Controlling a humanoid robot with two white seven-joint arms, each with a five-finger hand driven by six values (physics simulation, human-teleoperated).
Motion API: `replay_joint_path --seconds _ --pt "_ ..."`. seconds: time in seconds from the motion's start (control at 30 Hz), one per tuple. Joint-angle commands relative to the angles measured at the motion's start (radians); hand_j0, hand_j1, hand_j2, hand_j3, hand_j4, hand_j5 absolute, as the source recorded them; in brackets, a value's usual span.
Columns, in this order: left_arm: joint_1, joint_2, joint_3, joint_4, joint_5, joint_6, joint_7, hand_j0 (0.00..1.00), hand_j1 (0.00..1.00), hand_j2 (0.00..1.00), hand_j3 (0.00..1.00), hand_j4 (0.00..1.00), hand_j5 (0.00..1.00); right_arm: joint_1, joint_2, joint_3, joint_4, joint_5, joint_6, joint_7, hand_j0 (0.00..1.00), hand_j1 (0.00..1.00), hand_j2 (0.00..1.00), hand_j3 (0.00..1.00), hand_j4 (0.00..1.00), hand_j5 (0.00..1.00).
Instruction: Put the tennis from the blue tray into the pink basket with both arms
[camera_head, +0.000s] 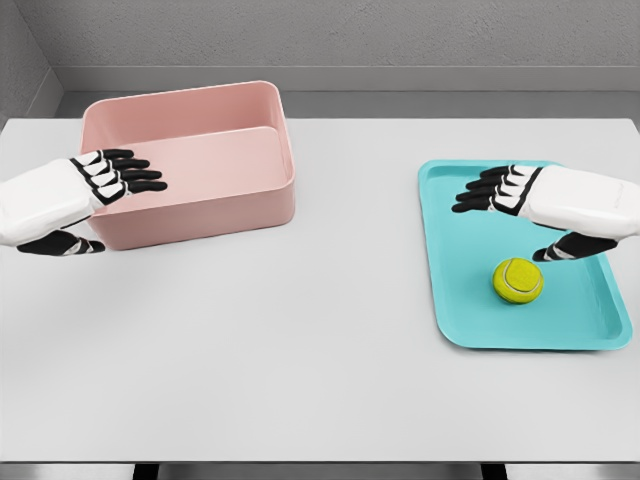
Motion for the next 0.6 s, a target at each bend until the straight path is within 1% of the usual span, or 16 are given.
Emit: replay_joint_path --seconds 0.0,0.1,0.17,0.23,0.27,0.3,0.37,0.43,0.5,0.57 --pt "0.000 0.002 0.000 -0.003 0.006 0.000 0.000 1.00 1.00 1.00 1.00 1.00 1.00 0.000 -0.001 -0.001 0.001 -0.008 0.002 0.011 1.00 1.00 1.00 1.00 1.00 1.00" --pt "0.000 0.007 0.000 -0.003 -0.005 0.000 -0.015 1.00 1.00 1.00 1.00 1.00 1.00 0.000 0.002 0.000 0.004 -0.002 0.002 0.009 1.00 1.00 1.00 1.00 1.00 1.00" --pt "0.000 0.013 -0.001 -0.003 -0.010 0.000 -0.043 1.00 1.00 1.00 1.00 1.00 1.00 -0.002 -0.004 0.003 0.004 0.046 0.002 0.031 1.00 1.00 1.00 1.00 1.00 1.00" --pt "0.000 0.031 -0.012 -0.001 -0.010 0.000 -0.087 1.00 1.00 1.00 1.00 1.00 1.00 -0.002 -0.004 0.003 0.004 0.044 0.002 0.176 1.00 1.00 1.00 1.00 1.00 1.00" --pt "0.000 0.036 -0.013 -0.003 -0.016 0.000 -0.094 1.00 1.00 1.00 1.00 1.00 1.00 -0.002 -0.004 0.003 0.007 0.047 0.002 0.222 1.00 1.00 1.00 1.00 1.00 1.00" --pt "0.000 0.036 -0.013 -0.004 -0.033 0.000 -0.116 1.00 1.00 1.00 1.00 1.00 1.00 -0.002 -0.004 0.007 0.007 0.049 0.002 0.244 1.00 1.00 1.00 1.00 1.00 1.00" --pt "-0.002 0.038 -0.013 -0.007 -0.054 0.000 -0.138 1.00 1.00 1.00 1.00 1.00 1.00 -0.002 -0.006 0.008 0.007 0.052 0.002 0.250 1.00 1.00 1.00 1.00 1.00 1.00" --pt "-0.002 0.041 -0.013 -0.009 -0.059 0.000 -0.140 1.00 1.00 1.00 1.00 1.00 1.00 0.000 -0.004 0.011 0.024 0.052 0.002 0.250 1.00 1.00 1.00 1.00 1.00 1.00" --pt "-0.002 0.041 -0.013 -0.009 -0.059 0.000 -0.140 1.00 1.00 1.00 1.00 1.00 1.00 -0.002 0.013 0.016 0.038 0.056 0.002 0.250 1.00 1.00 1.00 1.00 1.00 1.00" --pt "-0.002 0.041 -0.013 -0.009 -0.059 0.000 -0.140 1.00 1.00 1.00 1.00 1.00 1.00 -0.002 0.043 0.026 0.073 0.063 0.002 0.250 1.00 1.00 1.00 1.00 1.00 1.00"
